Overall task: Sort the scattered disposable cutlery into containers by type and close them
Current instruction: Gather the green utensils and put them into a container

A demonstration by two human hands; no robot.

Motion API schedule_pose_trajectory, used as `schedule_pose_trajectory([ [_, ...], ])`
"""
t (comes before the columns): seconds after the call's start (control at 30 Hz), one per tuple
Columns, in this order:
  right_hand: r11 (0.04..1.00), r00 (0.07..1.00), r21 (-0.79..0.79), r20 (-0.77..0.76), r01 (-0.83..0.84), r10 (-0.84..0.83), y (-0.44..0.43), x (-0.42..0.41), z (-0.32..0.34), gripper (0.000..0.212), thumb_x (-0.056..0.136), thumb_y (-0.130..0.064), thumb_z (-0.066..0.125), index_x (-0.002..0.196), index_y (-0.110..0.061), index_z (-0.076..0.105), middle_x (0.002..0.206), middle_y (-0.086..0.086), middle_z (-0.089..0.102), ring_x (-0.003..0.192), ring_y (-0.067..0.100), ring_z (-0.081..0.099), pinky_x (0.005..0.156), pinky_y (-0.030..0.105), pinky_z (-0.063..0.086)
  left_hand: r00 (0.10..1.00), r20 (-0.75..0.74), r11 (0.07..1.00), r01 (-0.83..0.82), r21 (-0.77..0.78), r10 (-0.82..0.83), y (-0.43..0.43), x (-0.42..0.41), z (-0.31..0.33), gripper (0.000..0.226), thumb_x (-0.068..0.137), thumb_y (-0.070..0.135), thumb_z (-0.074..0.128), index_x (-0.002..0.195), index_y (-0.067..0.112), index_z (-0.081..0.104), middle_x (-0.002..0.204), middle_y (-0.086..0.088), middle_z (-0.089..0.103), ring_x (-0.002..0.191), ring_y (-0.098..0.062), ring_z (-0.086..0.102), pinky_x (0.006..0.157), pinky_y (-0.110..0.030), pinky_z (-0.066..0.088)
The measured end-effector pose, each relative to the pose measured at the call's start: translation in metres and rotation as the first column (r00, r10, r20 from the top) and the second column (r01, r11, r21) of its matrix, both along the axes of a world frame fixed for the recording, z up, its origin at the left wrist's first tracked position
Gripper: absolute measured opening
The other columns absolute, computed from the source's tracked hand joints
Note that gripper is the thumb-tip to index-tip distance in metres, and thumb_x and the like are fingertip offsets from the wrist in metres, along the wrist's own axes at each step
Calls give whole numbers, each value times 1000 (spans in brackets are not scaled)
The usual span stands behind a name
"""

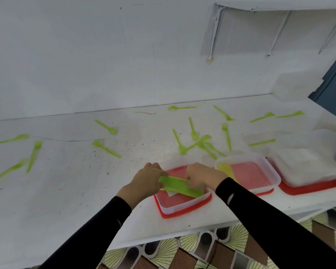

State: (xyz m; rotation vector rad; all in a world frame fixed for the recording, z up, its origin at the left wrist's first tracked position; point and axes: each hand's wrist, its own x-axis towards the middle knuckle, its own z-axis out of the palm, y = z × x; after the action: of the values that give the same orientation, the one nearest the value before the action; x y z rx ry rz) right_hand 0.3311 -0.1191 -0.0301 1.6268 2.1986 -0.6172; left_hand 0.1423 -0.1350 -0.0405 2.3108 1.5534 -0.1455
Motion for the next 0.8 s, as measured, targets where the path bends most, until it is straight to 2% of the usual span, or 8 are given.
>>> schedule_pose_trajectory([
  [0.1, 999, 1000, -32, 19, -23, 24, -6, -1, 6, 36, 80, -41, 76, 75, -10, 59, 67, 0, 52, 63, 20, 53, 53, 26, 36, 1000, 25, 1000, 6, -9, -6, 1, -2, 0, 46, 91, 23, 61, 136, 31, 53, 131, 2, 50, 118, -20, 42, 99, -35, 42],
  [0.23, 996, 993, 54, 95, -69, 64, -13, -9, 2, 49, 77, -40, 80, 107, -3, 65, 107, 11, 66, 95, 29, 66, 68, 29, 42, 999, 31, 999, 26, -29, -25, 3, -1, -2, 49, 91, 24, 61, 138, 30, 51, 135, 2, 47, 122, -21, 41, 101, -34, 38],
  [0.37, 997, 997, 72, 72, -34, 29, -12, -7, 3, 52, 81, -38, 77, 115, 0, 62, 117, 15, 62, 102, 31, 65, 71, 30, 42, 999, -28, 999, 41, -13, -42, 9, 0, 3, 45, 90, 29, 60, 134, 35, 54, 133, 5, 49, 124, -17, 44, 100, -34, 30],
  [0.43, 997, 997, 60, 60, -54, 51, -13, -5, 1, 54, 82, -39, 76, 117, -1, 60, 118, 14, 60, 103, 31, 64, 72, 30, 41, 998, -23, 999, 50, -10, -50, 13, 0, 8, 43, 89, 29, 62, 131, 36, 57, 130, 6, 51, 121, -15, 47, 99, -33, 33],
  [0.53, 995, 995, 28, 34, -100, 99, -8, 3, -4, 54, 76, -47, 78, 108, -7, 62, 110, 9, 61, 96, 28, 64, 71, 30, 44, 988, 157, 1000, 0, -15, 2, 22, 5, 14, 37, 88, 29, 66, 123, 35, 63, 122, 9, 52, 102, -8, 49, 90, -29, 45],
  [0.63, 987, 987, 28, -18, -160, 160, 3, 14, 1, 46, 76, -52, 75, 83, -13, 53, 84, 3, 55, 80, 22, 57, 65, 31, 43, 951, 306, 996, -57, 74, 32, 36, 20, 22, 21, 90, 36, 64, 111, 37, 67, 110, 15, 56, 81, -3, 55, 83, -29, 50],
  [0.7, 987, 977, 73, -150, -142, 151, 14, 26, 11, 44, 84, -46, 69, 71, -11, 47, 70, 2, 48, 67, 21, 50, 60, 31, 39, 922, 385, 990, -94, 107, 46, 51, 38, 27, 15, 92, 36, 62, 104, 34, 70, 104, 16, 60, 75, -3, 59, 83, -33, 52],
  [0.8, 980, 898, 201, -431, 1, 87, 35, 59, 27, 33, 89, -36, 62, 80, -5, 65, 77, 9, 65, 71, 26, 60, 68, 39, 50, 895, 442, 987, -119, 110, 59, 74, 73, 31, 14, 93, 29, 61, 101, 29, 73, 97, 13, 63, 76, -7, 62, 83, -33, 51],
])
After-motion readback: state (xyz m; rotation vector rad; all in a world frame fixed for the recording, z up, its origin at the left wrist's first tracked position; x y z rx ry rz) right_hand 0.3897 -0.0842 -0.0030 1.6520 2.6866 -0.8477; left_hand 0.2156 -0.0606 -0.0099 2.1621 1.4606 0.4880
